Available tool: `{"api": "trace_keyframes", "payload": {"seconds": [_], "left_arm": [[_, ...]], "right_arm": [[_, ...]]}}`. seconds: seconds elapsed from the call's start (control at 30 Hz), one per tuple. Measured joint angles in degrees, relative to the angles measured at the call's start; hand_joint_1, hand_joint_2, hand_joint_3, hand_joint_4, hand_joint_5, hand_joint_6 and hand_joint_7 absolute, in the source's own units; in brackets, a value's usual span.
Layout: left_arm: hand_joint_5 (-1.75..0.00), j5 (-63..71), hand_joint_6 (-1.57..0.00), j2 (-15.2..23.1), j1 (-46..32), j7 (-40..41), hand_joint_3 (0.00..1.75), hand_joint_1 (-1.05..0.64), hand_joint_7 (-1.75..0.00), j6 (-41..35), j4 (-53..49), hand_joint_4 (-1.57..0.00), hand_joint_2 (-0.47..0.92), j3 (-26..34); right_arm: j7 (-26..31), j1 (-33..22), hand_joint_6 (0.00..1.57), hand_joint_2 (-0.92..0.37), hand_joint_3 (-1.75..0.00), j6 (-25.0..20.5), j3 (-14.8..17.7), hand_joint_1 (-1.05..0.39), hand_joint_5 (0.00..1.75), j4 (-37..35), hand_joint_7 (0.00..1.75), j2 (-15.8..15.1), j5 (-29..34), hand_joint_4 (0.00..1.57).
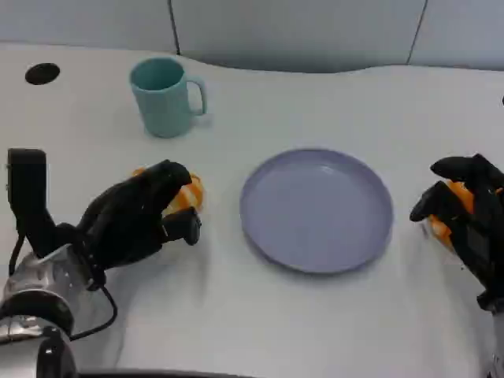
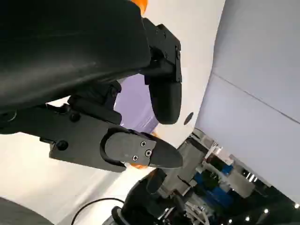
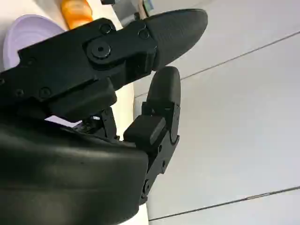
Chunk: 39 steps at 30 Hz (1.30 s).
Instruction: Grasp the bread from the table and place it into the plate.
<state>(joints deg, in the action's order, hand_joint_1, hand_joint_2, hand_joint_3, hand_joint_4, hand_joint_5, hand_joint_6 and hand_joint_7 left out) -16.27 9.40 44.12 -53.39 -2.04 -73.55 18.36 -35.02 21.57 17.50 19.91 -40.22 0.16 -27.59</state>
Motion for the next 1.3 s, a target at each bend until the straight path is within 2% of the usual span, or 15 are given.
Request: {"api": "trace_keyframes", "payload": {"seconds": [1.03,1.07,1.2,1.3], "left_arm": [[-1.75,0.0,-0.61,0.0,0.0,0.0,0.10,-0.61,-1.75,0.1,0.0,-0.79,0.92,0.0],[-1.75,0.0,-0.61,0.0,0.0,0.0,0.09,-0.57,-1.75,0.1,0.0,-0.79,0.90,0.0],[-1.75,0.7,-0.58,-0.1,0.0,2.7,0.08,-0.49,-1.75,5.1,1.2,-0.78,0.91,-0.3],[-1.75,1.9,-0.56,-0.3,-0.3,3.8,0.09,-0.48,-1.75,11.6,4.4,-0.79,0.92,-1.0]], "right_arm": [[0.0,0.1,0.78,-0.92,-0.06,0.2,-0.1,-0.56,1.72,0.0,0.91,-0.4,-0.1,0.59],[0.0,0.1,0.79,-0.92,-0.06,0.2,-0.1,-0.56,1.72,0.0,0.91,-0.4,-0.1,0.60],[-0.1,0.3,0.79,-0.92,-0.08,0.2,0.0,-0.55,1.71,-0.6,0.92,-0.4,-0.2,0.61],[-0.5,0.4,0.78,-0.92,-0.08,0.9,0.0,-0.55,1.71,-1.3,0.94,-0.4,-0.1,0.62]]}}
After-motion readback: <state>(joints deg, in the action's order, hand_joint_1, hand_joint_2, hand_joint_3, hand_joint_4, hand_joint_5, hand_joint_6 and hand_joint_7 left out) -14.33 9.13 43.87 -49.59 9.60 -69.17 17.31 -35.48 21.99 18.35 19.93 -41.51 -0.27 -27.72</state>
